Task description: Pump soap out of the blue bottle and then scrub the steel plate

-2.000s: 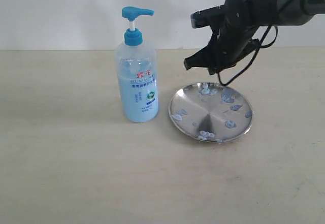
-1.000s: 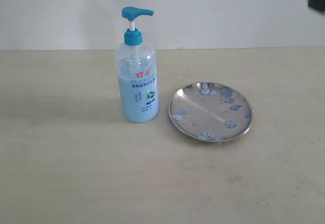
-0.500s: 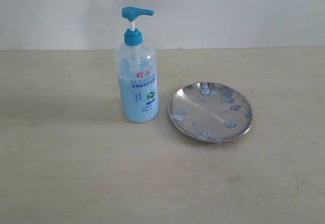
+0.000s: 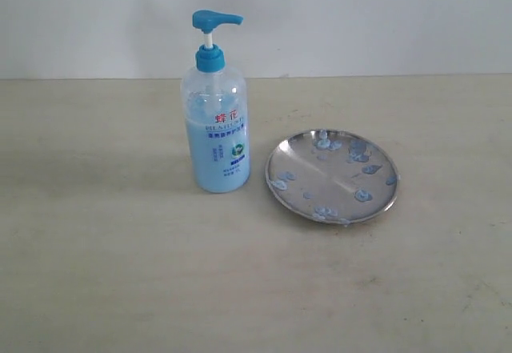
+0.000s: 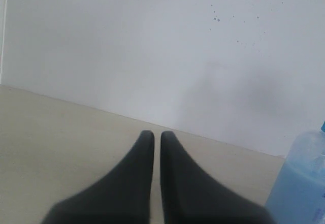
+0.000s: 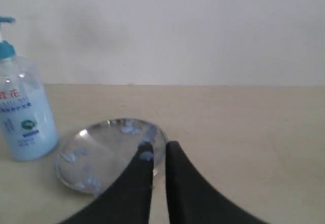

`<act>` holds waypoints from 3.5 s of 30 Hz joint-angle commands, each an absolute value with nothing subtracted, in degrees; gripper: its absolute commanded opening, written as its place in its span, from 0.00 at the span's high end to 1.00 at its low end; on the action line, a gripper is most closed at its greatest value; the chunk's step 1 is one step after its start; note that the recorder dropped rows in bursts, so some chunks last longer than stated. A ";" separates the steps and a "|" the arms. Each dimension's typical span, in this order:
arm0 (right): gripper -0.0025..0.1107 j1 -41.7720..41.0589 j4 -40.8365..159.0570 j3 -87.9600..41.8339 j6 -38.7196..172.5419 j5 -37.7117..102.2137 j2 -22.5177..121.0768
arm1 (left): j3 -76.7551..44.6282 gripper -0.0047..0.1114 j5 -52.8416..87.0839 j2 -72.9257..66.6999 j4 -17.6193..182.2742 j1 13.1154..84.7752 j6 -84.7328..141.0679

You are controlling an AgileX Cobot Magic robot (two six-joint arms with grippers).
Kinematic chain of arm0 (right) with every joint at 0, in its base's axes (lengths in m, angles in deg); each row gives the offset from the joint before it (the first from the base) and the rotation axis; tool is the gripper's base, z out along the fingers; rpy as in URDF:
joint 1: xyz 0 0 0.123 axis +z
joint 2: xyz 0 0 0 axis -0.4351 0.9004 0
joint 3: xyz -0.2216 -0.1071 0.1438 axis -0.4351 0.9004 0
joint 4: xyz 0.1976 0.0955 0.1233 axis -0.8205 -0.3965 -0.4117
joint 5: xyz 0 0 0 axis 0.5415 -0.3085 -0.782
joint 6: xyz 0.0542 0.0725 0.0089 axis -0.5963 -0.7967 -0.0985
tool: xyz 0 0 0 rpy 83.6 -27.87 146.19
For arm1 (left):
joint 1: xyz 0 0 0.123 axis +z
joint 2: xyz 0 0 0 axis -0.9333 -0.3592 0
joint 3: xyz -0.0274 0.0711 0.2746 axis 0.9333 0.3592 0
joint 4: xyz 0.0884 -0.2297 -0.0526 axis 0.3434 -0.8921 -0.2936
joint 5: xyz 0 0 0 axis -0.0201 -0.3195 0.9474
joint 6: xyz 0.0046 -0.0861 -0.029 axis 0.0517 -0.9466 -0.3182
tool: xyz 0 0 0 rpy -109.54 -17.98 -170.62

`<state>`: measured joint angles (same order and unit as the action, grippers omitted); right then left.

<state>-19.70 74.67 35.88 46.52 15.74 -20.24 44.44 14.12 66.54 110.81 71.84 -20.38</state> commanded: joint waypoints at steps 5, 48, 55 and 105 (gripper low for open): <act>0.98 -20.48 74.70 37.09 51.21 7.15 -22.52 | 44.63 0.92 14.11 66.70 110.80 71.66 -20.84; 0.98 -28.62 54.91 41.83 63.38 12.55 -22.52 | 44.63 0.92 14.29 66.70 110.80 71.66 -20.84; 0.98 -28.62 54.91 41.83 63.38 12.55 -22.52 | 44.63 0.92 14.29 66.70 110.80 71.66 -20.84; 0.98 -28.62 54.91 41.83 63.38 12.62 -22.52 | 44.63 0.92 -3.51 66.70 75.34 71.70 34.21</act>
